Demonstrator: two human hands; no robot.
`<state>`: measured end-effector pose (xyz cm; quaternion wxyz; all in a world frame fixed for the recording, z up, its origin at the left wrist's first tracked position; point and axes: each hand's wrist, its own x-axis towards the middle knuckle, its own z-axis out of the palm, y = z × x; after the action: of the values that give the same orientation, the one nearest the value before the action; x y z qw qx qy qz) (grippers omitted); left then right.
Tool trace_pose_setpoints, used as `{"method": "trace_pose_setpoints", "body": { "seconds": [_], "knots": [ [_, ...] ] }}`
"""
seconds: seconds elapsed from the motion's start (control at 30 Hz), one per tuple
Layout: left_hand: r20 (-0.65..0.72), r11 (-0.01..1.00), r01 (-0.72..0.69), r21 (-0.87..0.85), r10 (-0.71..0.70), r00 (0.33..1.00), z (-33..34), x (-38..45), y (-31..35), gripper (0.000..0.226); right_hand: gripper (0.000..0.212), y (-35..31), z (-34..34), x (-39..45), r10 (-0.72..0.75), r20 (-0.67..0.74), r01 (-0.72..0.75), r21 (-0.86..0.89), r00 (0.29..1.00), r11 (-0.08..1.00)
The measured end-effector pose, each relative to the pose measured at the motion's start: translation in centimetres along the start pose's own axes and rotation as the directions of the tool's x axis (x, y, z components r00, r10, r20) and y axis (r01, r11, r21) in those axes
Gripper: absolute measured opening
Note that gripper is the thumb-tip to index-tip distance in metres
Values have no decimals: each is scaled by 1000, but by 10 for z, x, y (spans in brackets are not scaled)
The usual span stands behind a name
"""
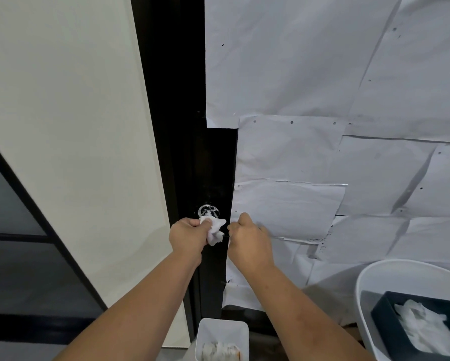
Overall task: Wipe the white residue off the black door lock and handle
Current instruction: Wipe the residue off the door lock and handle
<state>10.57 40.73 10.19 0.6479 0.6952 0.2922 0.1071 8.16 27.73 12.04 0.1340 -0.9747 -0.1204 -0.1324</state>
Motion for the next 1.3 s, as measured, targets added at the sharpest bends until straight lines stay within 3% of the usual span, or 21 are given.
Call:
{"method": "trace_pose_setpoints", "body": {
  "seconds": [0.3, 0.6, 0.9, 1.1, 1.3],
  "knots": [
    [-80, 994, -105, 7, 105, 991, 9, -13, -2, 17, 27, 1, -5, -2, 4, 33, -5, 31, 999, 1000],
    [-18, 939, -212, 272, 226, 974, 7, -4, 7, 5, 28, 4, -4, -1, -2, 39, 1, 37, 999, 999],
    [-45, 877, -254, 408, 297, 954, 19, 5, 14, 14, 28, 8, 1, -2, -19, 34, 17, 66, 999, 998],
    [-83, 926, -226, 302, 261, 962, 21, 14, 8, 22, 32, 11, 1, -1, -34, 50, 30, 75, 998, 997],
    [-125, 994, -82, 74, 91, 988, 18, 13, 8, 16, 31, 13, 5, 0, -39, 51, 35, 73, 998, 997]
  ]
}}
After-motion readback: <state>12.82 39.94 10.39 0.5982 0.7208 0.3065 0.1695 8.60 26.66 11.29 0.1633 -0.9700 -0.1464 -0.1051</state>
